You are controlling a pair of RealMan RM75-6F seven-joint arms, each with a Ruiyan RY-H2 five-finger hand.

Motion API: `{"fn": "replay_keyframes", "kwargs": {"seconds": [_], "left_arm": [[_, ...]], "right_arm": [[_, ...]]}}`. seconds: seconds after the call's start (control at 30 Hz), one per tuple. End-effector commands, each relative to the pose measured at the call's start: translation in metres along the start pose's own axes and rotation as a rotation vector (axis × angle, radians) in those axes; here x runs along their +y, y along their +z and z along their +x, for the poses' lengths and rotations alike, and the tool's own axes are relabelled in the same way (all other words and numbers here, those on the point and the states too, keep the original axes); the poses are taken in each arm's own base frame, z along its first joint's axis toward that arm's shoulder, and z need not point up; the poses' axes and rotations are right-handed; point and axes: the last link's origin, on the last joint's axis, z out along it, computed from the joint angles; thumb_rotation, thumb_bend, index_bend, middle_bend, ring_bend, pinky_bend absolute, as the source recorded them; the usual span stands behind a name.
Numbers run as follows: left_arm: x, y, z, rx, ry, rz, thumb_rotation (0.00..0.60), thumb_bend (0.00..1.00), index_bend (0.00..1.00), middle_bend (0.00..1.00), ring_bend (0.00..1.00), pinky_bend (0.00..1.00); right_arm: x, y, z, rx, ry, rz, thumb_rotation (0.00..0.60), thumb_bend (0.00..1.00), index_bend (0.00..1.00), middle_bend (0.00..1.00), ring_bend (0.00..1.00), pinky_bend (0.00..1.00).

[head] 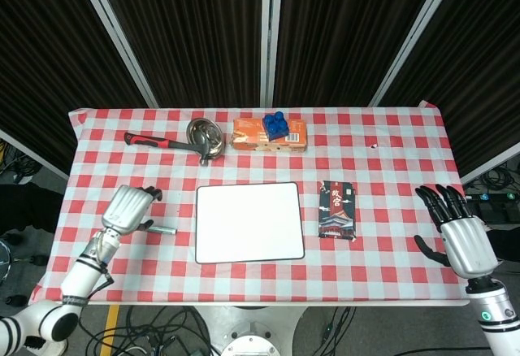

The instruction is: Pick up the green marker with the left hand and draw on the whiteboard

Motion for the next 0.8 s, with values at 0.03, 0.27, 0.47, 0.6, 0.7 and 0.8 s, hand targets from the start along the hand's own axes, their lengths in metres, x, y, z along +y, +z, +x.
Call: {"fn": "replay_keyframes", "kwargs": {"seconds": [0.03, 0.27, 0.47, 0.6, 0.7, 0.8], "left_arm": [[0.009, 0.011, -0.022, -0.063, 0.042, 0.01, 0.6, 0.25, 0.46, 0.51, 0.69, 1.0], [0.026, 0.009, -0.04, -0.1, 0.093, 0.02, 0.6, 0.27, 0.47, 0.52, 0.72, 1.0], [0.038, 0.011, -0.05, -0.128, 0.182, 0.017, 0.6, 0.27, 0.46, 0.52, 0.73, 1.0], [0.043, 0.009, -0.052, -0.147, 0.187, 0.019, 0.6, 0.27, 0.46, 0.51, 0.73, 1.0], [0.044, 0.008, -0.053, -0.168, 0.192, 0.024, 0.6, 0.27, 0.45, 0.5, 0.73, 1.0], [0.044, 0.007, -0.055, -0.178, 0.189, 0.031, 0.6, 0.27, 0.45, 0.5, 0.73, 1.0]], "right_arm": [[0.002, -0.001, 0.0, -0.007, -0.005, -0.013, 0.6, 0.22, 0.0, 0.08, 0.0, 0.06], [0.002, -0.003, -0.002, -0.021, -0.004, -0.028, 0.6, 0.22, 0.0, 0.08, 0.0, 0.07], [0.004, -0.005, -0.003, -0.024, -0.002, -0.039, 0.6, 0.22, 0.0, 0.07, 0.0, 0.07], [0.005, -0.005, -0.004, -0.026, 0.001, -0.047, 0.6, 0.22, 0.0, 0.07, 0.0, 0.07], [0.006, -0.005, -0.006, -0.031, 0.005, -0.047, 0.6, 0.22, 0.0, 0.07, 0.0, 0.07], [0.006, -0.005, -0.007, -0.035, 0.008, -0.048, 0.6, 0.22, 0.0, 0.07, 0.0, 0.07]]}}
